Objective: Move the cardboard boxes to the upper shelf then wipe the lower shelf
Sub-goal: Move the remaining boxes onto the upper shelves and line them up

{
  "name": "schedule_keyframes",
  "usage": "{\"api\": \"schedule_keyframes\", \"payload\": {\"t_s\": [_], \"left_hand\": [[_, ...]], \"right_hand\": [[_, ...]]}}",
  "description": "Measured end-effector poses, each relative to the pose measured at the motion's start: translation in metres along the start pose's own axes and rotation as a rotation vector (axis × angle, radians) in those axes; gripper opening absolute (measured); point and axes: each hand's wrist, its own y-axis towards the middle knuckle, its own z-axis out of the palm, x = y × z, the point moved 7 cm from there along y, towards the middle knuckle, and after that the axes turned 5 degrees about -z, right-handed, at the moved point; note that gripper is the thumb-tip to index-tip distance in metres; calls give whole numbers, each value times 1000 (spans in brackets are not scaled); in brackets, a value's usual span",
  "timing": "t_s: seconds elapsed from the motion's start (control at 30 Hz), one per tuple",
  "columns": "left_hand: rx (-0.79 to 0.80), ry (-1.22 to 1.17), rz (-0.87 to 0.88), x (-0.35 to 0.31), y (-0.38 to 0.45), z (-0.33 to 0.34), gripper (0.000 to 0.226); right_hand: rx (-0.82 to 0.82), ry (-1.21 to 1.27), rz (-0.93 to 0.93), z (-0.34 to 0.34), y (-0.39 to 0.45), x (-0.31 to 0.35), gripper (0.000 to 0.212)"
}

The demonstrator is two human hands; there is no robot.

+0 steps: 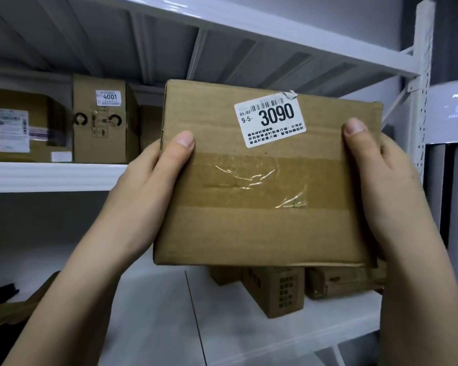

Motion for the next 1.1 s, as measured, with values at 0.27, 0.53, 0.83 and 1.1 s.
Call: {"api": "schedule_keyframes", "payload": {"t_s": [0.27,0.53,0.83,1.1], "left_hand": [[-96,-5,82,-16,28,-2,46],[-56,37,182,-35,80,-1,86],[-90,29,191,-5,123,-15,79],[-161,111,120,44,158,-36,86]], "right_hand": [[-72,131,-53,26,35,1,41],[-38,206,-76,45,94,4,64],[-77,167,-120,100,121,-13,28],[94,267,-84,171,140,-41,42]]}}
